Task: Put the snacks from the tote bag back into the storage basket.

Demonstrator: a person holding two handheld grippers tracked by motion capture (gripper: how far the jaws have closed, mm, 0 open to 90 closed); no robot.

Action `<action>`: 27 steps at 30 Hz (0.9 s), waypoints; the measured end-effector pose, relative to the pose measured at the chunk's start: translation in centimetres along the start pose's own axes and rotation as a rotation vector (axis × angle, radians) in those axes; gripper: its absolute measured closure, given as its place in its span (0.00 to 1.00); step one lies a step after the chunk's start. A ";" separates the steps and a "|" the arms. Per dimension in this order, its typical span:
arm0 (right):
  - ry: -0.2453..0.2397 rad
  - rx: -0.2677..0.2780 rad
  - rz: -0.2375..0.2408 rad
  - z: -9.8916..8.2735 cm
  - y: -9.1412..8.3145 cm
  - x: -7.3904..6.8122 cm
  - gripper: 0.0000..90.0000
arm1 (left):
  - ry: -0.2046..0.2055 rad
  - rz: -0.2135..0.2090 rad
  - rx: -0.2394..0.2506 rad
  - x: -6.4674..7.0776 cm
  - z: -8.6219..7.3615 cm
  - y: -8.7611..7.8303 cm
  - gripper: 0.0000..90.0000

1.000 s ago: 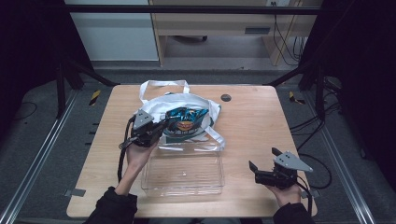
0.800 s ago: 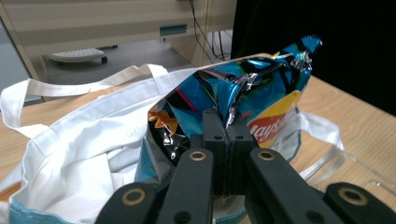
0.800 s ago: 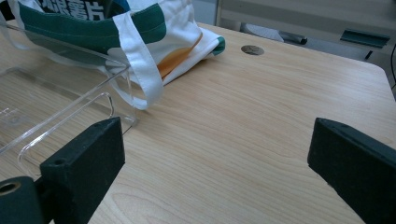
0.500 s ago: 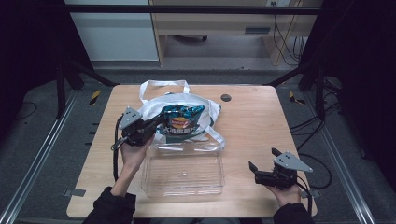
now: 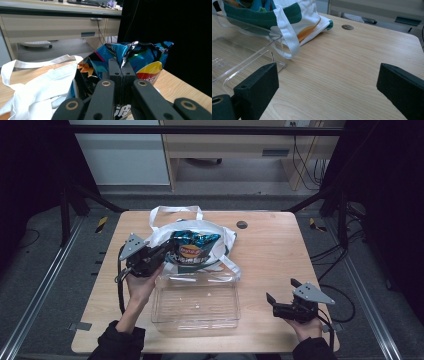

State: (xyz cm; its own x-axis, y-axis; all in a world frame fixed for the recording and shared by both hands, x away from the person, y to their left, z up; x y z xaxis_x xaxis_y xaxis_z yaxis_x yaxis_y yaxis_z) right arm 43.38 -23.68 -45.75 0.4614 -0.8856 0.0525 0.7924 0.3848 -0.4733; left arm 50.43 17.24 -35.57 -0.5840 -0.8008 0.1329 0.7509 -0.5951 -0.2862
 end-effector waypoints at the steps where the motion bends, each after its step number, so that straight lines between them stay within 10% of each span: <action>1: 0.001 0.000 0.001 0.0 0.0 0.0 0.05 | -0.002 -0.002 0.004 0.1 0.1 -0.1 1.00; 27: -0.003 0.001 0.006 0.1 0.0 -0.1 0.05 | -0.008 -0.071 0.157 1.8 3.1 -4.3 1.00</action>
State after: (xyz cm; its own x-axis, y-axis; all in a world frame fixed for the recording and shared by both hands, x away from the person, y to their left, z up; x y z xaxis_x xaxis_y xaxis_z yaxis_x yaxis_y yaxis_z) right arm 43.34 -23.58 -45.70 0.4674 -0.8825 0.0523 0.7901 0.3904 -0.4726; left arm 47.12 18.11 -31.16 -0.6349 -0.7568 0.1555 0.7474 -0.6526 -0.1243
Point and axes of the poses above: each handheld gripper's, and its own axes: y roughly forward along the jaws, z roughly out of its top, x roughly to its right, the point moved 3 cm from there along y, roughly forward along the jaws, and after that the axes turned 6 degrees about -x, right-handed, at the moved point
